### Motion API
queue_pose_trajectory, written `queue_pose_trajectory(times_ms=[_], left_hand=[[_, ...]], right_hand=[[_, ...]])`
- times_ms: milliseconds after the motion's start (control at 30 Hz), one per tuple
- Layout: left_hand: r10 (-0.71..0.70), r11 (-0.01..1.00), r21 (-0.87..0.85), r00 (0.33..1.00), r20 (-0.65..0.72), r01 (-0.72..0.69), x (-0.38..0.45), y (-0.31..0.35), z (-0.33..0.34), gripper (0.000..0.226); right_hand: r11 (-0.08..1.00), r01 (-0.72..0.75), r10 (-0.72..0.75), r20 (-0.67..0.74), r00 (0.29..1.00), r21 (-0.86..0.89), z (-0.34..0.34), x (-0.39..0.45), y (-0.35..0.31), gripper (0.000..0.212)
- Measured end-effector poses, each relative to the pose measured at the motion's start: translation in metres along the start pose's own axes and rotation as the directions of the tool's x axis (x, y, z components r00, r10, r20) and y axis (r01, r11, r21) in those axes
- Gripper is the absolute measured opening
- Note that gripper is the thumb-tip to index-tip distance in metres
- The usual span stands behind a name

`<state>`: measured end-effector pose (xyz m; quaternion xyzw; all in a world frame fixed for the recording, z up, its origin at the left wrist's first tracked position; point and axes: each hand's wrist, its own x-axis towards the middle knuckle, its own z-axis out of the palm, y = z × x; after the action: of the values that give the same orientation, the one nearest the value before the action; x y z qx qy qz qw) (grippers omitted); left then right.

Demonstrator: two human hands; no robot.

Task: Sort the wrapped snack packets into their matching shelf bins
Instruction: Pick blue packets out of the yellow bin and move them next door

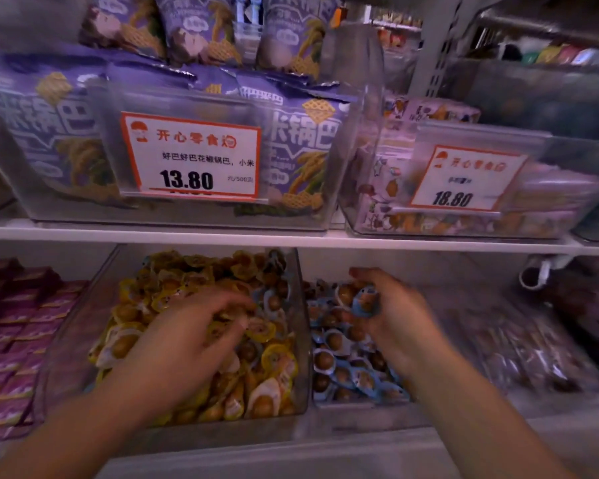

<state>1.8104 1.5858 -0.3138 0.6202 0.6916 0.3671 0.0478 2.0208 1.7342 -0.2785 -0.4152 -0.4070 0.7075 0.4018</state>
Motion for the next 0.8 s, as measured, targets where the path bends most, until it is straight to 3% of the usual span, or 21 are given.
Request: queue_pose_trajectory(times_ms=[100,167,200,267,333,400,467,567,700,800], left_hand=[[0.032,0.967,0.234,0.960,0.278,-0.100,-0.002,-0.011,0.004,0.061],[-0.024,0.940,0.324,0.925,0.380,-0.108,-0.002,-0.011,0.005,0.083],[-0.058,0.934,0.344,0.908,0.414,-0.097,-0.001,-0.012,0.004,0.091],[-0.085,0.929,0.356,0.874,0.478,-0.104,0.002,-0.012,0.000,0.096],[-0.087,0.920,0.369,0.847,0.524,-0.134,0.003,-0.014,-0.006,0.090],[-0.080,0.907,0.396,0.864,0.497,-0.144,0.002,-0.018,-0.008,0.070],[-0.052,0.904,0.410,0.921,0.385,-0.121,0.004,-0.023,-0.010,0.046],[-0.017,0.854,0.514,0.983,0.182,-0.081,0.012,-0.035,-0.016,0.020],[-0.129,0.830,0.553,0.989,0.066,0.072,0.019,-0.045,-0.022,0.022],[-0.007,0.892,0.451,1.000,0.000,0.006,0.016,-0.033,-0.020,0.031]], right_hand=[[1.000,-0.003,0.002,-0.055,0.998,-0.019,-0.015,0.024,0.001,0.018],[0.942,0.034,-0.060,-0.068,0.996,-0.335,-0.020,0.035,0.005,0.028],[0.837,0.097,-0.147,-0.051,0.988,-0.539,-0.020,0.038,0.008,0.031],[0.651,0.310,-0.353,0.085,0.932,-0.693,-0.012,0.029,0.015,0.024],[0.605,0.468,-0.406,0.255,0.877,-0.644,0.001,0.014,0.024,0.018],[0.587,0.535,-0.375,0.381,0.845,-0.608,0.013,0.001,0.038,0.030],[0.451,0.596,-0.374,0.465,0.802,-0.664,0.019,-0.004,0.052,0.041],[0.341,0.613,-0.369,0.499,0.784,-0.712,0.021,-0.005,0.063,0.038],[0.350,0.604,-0.373,0.484,0.791,-0.717,0.021,-0.005,0.064,0.035],[0.330,0.612,-0.387,0.488,0.782,-0.719,0.022,-0.005,0.065,0.034]])
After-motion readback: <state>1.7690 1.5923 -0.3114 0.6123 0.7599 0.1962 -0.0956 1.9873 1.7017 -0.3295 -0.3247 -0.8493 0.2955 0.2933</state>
